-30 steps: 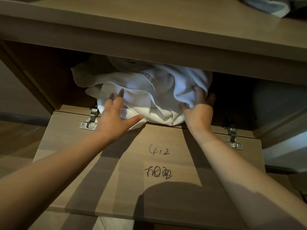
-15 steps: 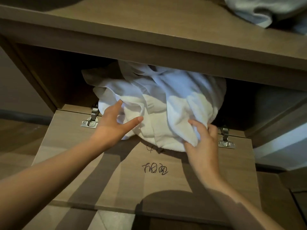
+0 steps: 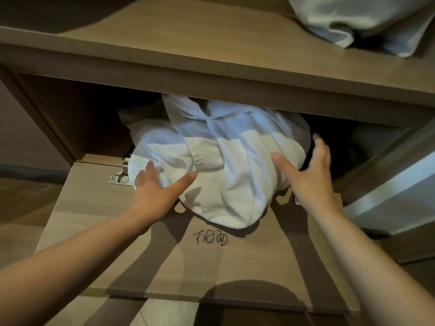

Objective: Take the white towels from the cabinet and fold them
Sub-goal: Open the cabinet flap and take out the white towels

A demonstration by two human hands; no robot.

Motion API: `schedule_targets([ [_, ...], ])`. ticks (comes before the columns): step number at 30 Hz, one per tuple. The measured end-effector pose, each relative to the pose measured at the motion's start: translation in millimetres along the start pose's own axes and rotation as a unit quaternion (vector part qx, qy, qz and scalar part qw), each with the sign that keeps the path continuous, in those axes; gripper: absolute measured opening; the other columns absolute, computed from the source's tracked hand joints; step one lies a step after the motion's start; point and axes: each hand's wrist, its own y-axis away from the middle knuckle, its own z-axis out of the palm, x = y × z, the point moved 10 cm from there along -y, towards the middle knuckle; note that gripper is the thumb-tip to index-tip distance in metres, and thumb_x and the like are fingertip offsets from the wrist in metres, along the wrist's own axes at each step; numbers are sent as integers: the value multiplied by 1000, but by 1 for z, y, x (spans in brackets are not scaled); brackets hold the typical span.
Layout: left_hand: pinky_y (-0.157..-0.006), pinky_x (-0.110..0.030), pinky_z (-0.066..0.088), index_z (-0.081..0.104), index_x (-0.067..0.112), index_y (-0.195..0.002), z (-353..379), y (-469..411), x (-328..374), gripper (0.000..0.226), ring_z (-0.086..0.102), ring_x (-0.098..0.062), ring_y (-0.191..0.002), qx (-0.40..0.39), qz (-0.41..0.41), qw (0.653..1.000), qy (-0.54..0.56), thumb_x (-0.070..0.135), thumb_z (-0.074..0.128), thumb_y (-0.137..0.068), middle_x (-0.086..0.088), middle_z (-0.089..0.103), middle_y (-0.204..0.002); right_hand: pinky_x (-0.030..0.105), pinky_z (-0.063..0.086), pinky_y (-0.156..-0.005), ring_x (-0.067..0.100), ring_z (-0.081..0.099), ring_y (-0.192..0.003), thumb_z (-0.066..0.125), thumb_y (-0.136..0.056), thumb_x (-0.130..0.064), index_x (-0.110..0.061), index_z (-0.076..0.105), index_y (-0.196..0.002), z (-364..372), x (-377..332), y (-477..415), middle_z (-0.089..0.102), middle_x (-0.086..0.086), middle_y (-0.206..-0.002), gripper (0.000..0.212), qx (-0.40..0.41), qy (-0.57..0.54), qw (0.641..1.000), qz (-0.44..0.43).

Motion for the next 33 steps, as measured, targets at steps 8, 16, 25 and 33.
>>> schedule_targets([
  [8,-89,-46,53,11,39,-151,14,-5,-13,131,51,-26,-107,-82,-79,981,159,79,73,-44,8,24,-157,43,38,-110,18,34,-136,53,-64,-84,-35,18,-154,22,-1,11,30,-8,-148,108,-43,63,996,-51],
  [16,-89,-51,51,20,40,-149,19,-5,0,136,39,-34,-132,-122,-81,963,227,86,71,-32,9,26,-156,45,50,-97,5,42,-125,52,-72,-80,-47,26,-150,18,-22,77,39,-21,-129,88,-53,0,993,-109],
  [25,-91,-56,51,5,39,-153,22,0,-1,144,40,-28,-128,-120,-96,972,177,87,71,-34,14,20,-156,18,38,-90,8,41,-128,59,-68,-74,-28,38,-146,-32,-12,10,35,-4,-152,93,-3,-16,1000,-7],
  [33,-93,-55,50,-6,36,-153,26,11,-12,142,36,-36,-133,-128,-150,965,171,80,72,-43,9,16,-159,44,43,-99,31,45,-128,50,-52,-93,-12,38,-143,9,0,-20,39,9,-144,122,-77,63,993,68],
])
